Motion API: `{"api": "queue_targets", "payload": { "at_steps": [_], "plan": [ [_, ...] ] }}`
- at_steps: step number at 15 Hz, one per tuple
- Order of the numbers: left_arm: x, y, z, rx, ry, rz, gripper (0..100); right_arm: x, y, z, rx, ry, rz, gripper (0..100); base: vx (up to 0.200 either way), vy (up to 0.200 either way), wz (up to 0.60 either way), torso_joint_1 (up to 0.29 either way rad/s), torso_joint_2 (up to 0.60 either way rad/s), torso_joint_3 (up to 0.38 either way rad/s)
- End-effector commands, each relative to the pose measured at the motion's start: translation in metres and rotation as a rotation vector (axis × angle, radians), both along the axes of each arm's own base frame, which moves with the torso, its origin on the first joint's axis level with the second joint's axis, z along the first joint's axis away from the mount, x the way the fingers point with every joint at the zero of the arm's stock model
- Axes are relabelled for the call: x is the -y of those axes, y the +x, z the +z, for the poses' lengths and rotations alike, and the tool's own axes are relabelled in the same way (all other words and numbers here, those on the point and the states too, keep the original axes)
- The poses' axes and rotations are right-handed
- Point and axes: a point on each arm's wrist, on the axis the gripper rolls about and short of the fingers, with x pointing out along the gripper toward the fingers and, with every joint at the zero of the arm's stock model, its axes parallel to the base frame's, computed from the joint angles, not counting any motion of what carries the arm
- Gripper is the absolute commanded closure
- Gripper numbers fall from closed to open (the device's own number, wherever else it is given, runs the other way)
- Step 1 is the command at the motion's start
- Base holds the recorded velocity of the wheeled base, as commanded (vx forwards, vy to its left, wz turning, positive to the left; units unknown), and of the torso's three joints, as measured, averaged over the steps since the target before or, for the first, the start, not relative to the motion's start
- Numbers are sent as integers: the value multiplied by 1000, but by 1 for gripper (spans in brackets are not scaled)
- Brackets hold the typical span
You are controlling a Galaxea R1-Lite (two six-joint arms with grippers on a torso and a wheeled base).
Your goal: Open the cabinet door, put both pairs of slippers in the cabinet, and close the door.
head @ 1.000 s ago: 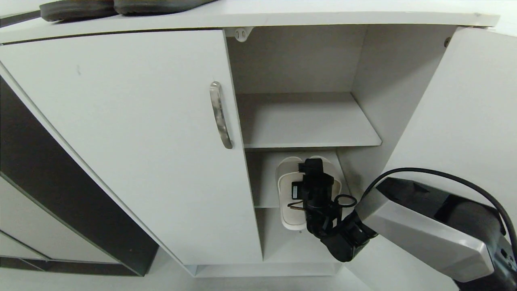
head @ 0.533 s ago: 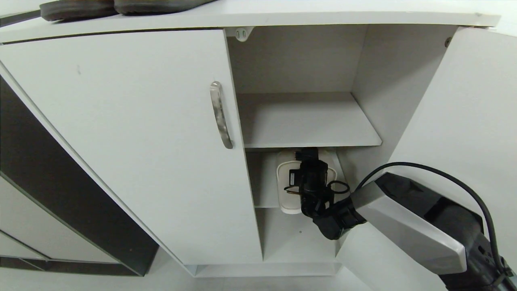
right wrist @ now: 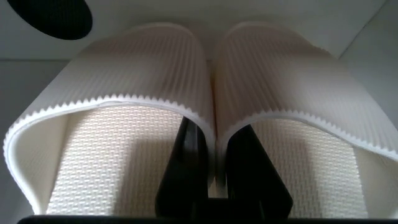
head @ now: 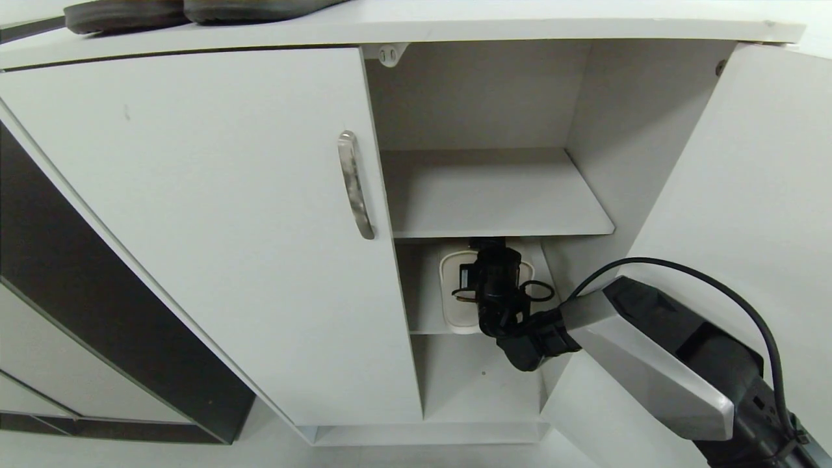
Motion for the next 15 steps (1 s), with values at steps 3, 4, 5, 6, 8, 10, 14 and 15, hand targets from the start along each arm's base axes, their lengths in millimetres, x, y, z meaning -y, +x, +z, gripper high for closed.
{"api": "queue_targets", "payload": {
  "at_steps": [3,4,5,6,8,10,14,15],
  "plan": [
    [0,0,0,-2,0,0,100,-1,1,-8,-10,-7,0,100,0,0,0,0,0,0],
    [0,0,0,-1,0,0,100,-1,2,-9,-11,-8,-1,100,0,0,0,0,0,0],
    [0,0,0,-1,0,0,100,0,2,-10,-12,-9,-5,100,0,0,0,0,0,0],
    [0,0,0,-2,0,0,100,1,3,-10,-15,-9,-8,0,0,0,0,0,0,0],
    [0,0,0,-1,-2,0,100,3,-7,-7,-28,-16,-5,0,0,0,0,0,0,0],
    [0,0,0,-1,0,0,100,7,-24,0,-43,-26,8,0,0,0,0,0,0,0],
    [0,0,0,-1,0,0,100,26,-78,19,-34,-25,34,0,0,0,0,0,0,0],
    [0,0,0,-1,0,0,100,27,-93,19,-39,-30,52,0,0,0,0,0,0,0]
  ]
}}
